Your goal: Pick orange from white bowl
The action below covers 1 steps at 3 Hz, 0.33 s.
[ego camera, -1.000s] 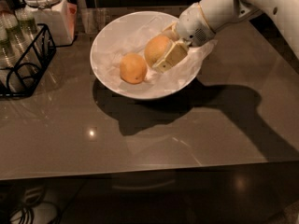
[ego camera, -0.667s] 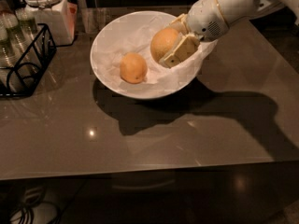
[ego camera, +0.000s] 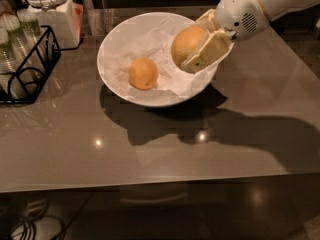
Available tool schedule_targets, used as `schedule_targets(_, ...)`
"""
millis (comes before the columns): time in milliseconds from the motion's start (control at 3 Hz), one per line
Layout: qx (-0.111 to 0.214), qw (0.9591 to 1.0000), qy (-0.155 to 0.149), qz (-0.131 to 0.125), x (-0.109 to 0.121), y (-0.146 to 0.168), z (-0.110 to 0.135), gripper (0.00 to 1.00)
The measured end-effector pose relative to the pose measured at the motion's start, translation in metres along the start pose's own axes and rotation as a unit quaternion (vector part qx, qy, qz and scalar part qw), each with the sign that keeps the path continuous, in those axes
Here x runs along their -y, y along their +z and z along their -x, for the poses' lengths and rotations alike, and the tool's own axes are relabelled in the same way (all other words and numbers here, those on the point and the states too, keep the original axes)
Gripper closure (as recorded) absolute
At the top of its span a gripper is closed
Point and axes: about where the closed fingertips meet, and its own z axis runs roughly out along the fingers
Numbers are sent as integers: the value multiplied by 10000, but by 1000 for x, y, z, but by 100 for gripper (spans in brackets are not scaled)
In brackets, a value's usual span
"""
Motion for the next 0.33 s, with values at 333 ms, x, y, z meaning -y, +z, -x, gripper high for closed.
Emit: schedule_targets(333, 0, 10000, 0, 0, 0, 0, 0, 100)
